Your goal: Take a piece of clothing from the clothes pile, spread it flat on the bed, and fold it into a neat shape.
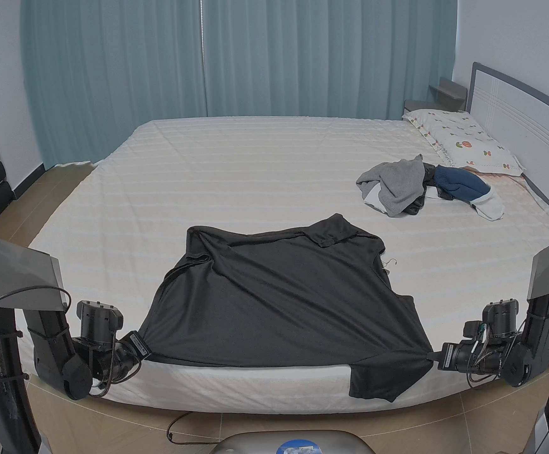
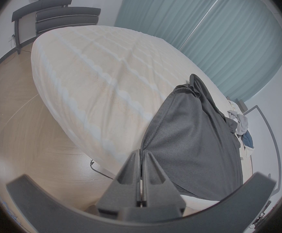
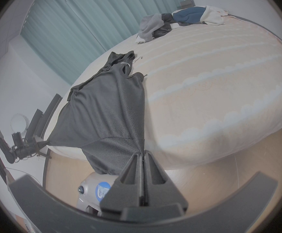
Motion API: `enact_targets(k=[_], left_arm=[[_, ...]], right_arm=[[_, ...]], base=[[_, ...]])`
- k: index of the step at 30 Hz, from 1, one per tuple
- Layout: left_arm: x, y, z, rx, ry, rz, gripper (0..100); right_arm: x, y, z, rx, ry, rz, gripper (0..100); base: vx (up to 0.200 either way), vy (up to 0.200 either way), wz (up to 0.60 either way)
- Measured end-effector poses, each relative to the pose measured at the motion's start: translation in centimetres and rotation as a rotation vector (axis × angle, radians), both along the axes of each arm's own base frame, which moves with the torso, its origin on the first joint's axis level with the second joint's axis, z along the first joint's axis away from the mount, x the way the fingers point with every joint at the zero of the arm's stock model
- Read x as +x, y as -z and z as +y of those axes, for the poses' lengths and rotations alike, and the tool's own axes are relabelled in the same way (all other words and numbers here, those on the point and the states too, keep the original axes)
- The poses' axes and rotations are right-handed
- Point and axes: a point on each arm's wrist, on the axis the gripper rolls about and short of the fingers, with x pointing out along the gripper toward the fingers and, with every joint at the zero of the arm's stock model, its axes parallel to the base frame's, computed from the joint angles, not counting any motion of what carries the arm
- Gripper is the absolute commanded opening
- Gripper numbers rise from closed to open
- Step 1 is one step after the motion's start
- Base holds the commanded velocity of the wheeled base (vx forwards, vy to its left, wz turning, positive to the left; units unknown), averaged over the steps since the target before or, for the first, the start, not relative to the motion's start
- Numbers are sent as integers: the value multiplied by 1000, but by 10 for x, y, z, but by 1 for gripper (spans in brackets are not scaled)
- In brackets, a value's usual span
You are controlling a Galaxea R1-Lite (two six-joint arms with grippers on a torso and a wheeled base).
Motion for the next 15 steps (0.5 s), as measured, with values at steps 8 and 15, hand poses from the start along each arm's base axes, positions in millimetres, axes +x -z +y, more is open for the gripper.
enact_targets(k=[8, 15], left_arm=[[-4, 2, 1, 17, 17, 17, 0], [-5, 2, 0, 12, 22, 21, 100]], right_arm=[[-2, 2, 0, -10, -8, 5, 0], [2, 1, 0, 0, -9, -13, 100]], base=[[0, 0, 0], [0, 0, 0]])
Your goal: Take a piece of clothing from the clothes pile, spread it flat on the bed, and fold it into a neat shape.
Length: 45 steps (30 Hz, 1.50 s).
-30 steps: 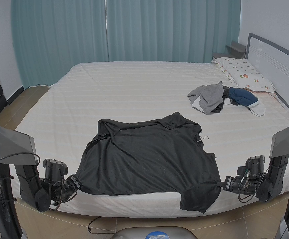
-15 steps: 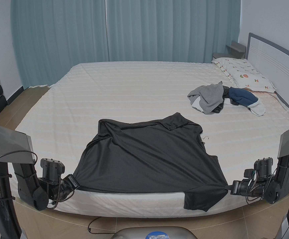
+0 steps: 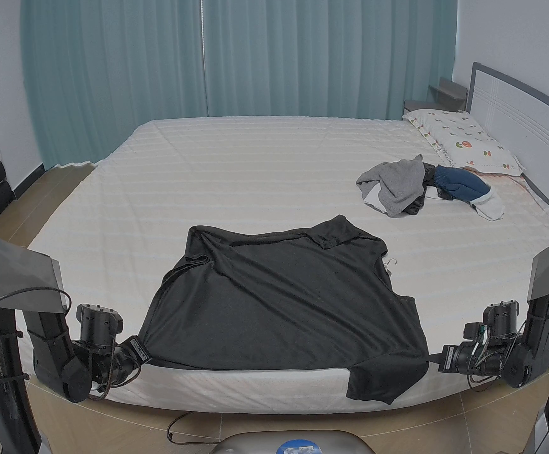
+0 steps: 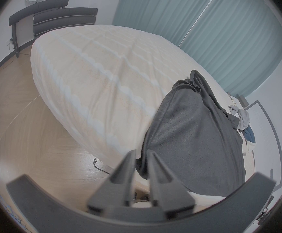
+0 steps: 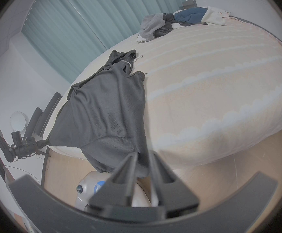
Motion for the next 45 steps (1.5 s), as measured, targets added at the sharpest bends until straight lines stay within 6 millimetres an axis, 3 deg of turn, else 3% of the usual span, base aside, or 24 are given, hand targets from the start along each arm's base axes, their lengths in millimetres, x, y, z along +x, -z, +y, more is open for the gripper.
enact_targets(k=[19, 28, 40, 45], left_arm=[[9, -18, 4, -87, -58, -89, 100], [11, -23, 14, -135, -52, -103, 100], [12, -24, 17, -145, -66, -109, 100], [13, -24, 20, -150, -81, -114, 100]], right_arm=[[16, -17, 2, 147, 83, -55, 100], [22, -30, 3, 235, 137, -76, 100], [30, -45, 4, 288, 160, -131, 100], [32, -50, 3, 294, 159, -172, 100]], base=[[0, 0, 0], [0, 200, 0], [0, 0, 0], [200, 0, 0]])
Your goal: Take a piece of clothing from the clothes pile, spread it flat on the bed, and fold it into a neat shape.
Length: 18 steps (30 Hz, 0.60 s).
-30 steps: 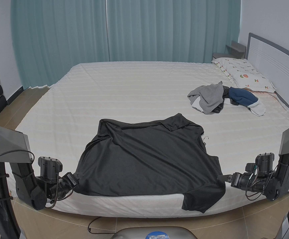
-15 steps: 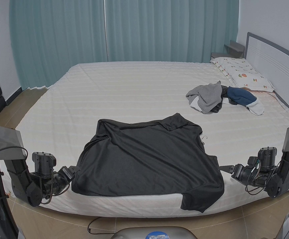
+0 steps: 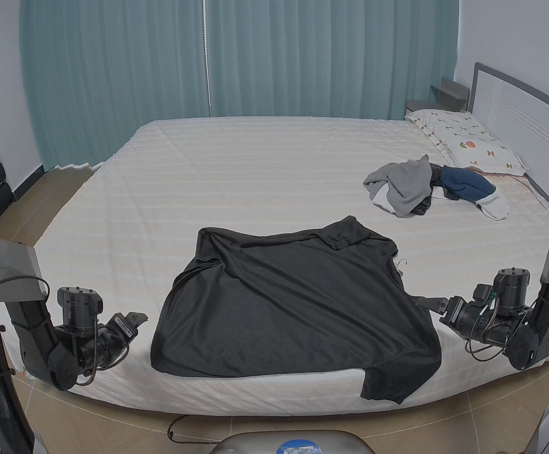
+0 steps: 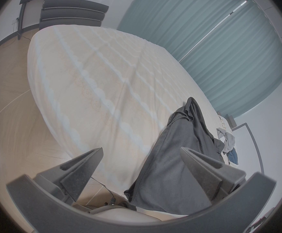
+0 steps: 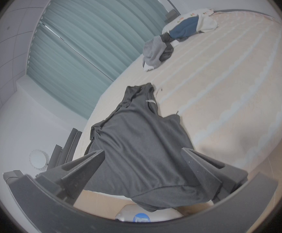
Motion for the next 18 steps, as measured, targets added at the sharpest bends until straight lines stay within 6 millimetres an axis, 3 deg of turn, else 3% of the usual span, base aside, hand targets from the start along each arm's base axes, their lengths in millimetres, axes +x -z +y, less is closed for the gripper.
enact_targets(k=[10, 18], left_arm=[[0, 0, 0, -31, 31, 2, 100], [0, 0, 1, -61, 10, 1, 100]], right_arm=[[0, -2, 4, 21, 2, -26, 100], [0, -1, 4, 21, 0, -24, 100]], base=[[200, 0, 0], [0, 0, 0]])
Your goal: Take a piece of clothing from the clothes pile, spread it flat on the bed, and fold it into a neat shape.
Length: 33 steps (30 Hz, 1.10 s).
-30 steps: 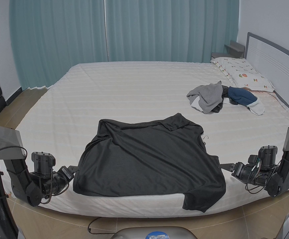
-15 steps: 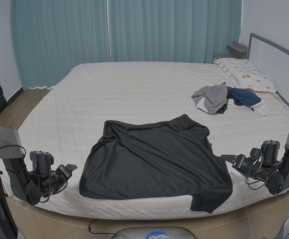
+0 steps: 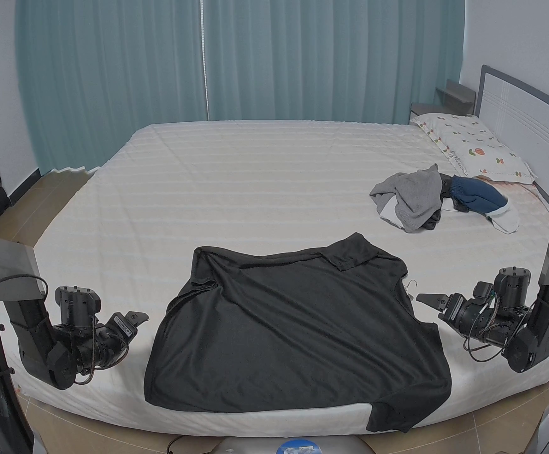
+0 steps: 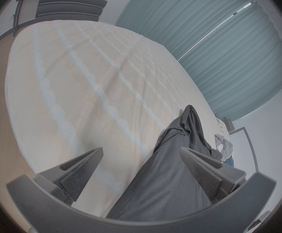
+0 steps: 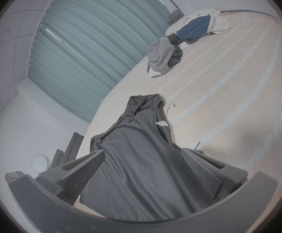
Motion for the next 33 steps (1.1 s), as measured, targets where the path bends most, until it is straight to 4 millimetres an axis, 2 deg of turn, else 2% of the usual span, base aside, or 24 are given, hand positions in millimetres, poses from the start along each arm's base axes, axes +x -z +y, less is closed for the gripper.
enact_targets(k=[13, 19, 23, 33], left_arm=[[4, -2, -1, -14, -8, -19, 100], [4, -2, 0, -39, -11, -21, 100], [4, -3, 0, -40, -12, -25, 100], [9, -18, -9, -49, 19, -100, 100]], right_arm=[[0, 1, 0, 2, -1, 3, 100], [0, 1, 0, 4, -4, 5, 100], [0, 1, 1, 15, -1, 10, 100], [-1, 1, 5, 21, -10, 15, 100]], base=[[0, 0, 0], [0, 200, 0], [0, 0, 0], [0, 0, 0]])
